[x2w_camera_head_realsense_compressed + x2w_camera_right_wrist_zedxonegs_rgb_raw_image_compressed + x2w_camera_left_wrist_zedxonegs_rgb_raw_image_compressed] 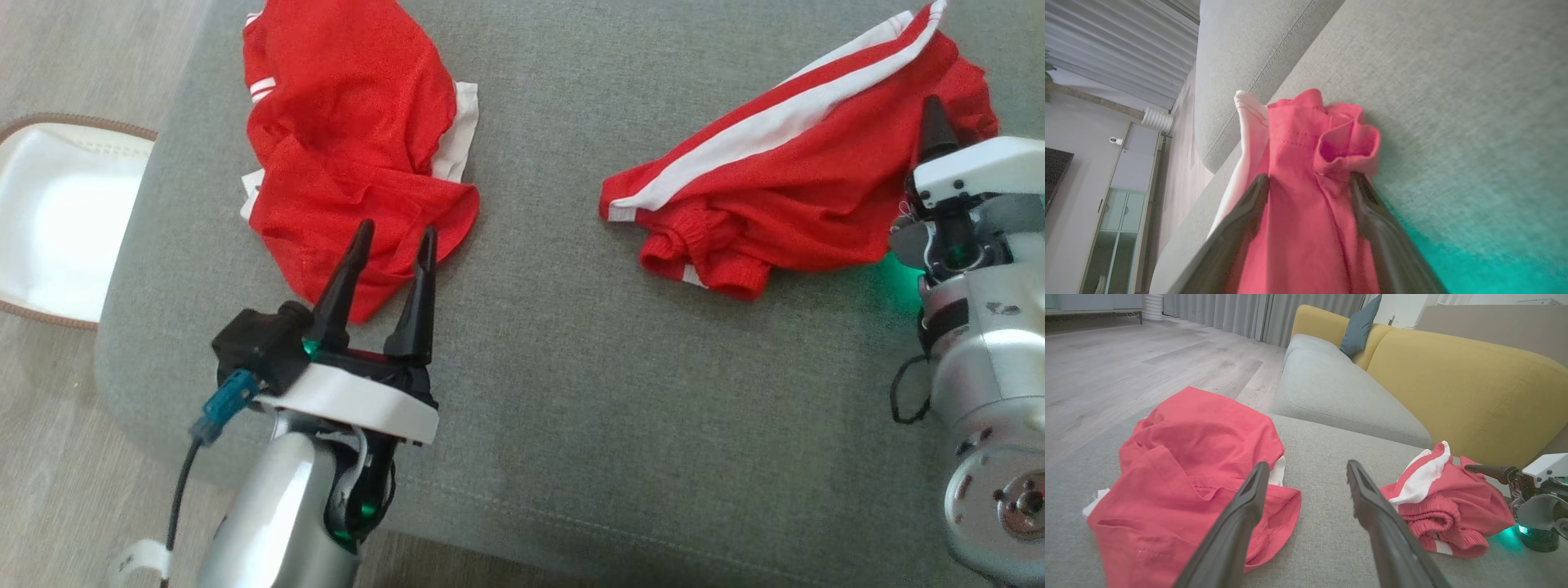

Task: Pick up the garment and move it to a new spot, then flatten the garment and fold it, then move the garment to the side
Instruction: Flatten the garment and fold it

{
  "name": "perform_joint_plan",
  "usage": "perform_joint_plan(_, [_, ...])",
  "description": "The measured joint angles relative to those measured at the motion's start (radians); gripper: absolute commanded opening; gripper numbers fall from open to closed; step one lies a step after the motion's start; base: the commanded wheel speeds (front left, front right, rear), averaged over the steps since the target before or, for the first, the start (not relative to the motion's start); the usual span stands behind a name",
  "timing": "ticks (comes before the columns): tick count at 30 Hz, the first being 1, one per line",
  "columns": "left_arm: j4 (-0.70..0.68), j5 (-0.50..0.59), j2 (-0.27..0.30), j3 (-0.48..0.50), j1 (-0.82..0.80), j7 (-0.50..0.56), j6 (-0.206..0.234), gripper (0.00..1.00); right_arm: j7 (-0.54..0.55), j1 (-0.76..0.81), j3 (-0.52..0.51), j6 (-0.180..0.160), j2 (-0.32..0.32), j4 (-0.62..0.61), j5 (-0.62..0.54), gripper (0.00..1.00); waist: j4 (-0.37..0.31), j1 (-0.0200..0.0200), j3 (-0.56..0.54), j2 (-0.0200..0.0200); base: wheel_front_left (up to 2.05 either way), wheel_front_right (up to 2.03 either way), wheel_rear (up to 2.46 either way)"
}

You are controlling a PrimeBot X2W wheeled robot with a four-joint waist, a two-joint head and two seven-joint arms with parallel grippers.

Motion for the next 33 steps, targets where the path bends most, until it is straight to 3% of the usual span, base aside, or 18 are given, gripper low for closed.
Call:
perform_joint_plan(8, [-0.002,0.0,0.0,-0.011,0.0,0.0,0.0,1.0,-0.047,-0.028,-0.037,0.0,-0.019,0.053,-0.12,1.0,0.012,0.0,0.006,0.0,0.0,0.0,0.0])
perform_joint_plan(10, [-0.002,0.0,0.0,-0.011,0.0,0.0,0.001,1.0,-0.061,-0.028,-0.053,0.0,-0.022,0.063,-0.157,0.0,0.012,0.0,0.006,0.0,0.0,0.0,0.0])
perform_joint_plan(24, [0.003,0.0,0.0,-0.009,0.002,0.0,0.009,1.0,-0.17,-0.012,-0.207,0.0,-0.017,0.096,-0.283,0.0,-0.044,0.0,-0.037,0.0,0.0,0.0,0.0])
perform_joint_plan(33, [0.006,0.02,0.0,0.002,0.047,0.0,0.009,1.0,-0.258,0.123,-0.325,0.0,-0.011,0.046,-0.318,0.0,-0.122,0.0,-0.106,0.0,0.0,0.0,0.0])
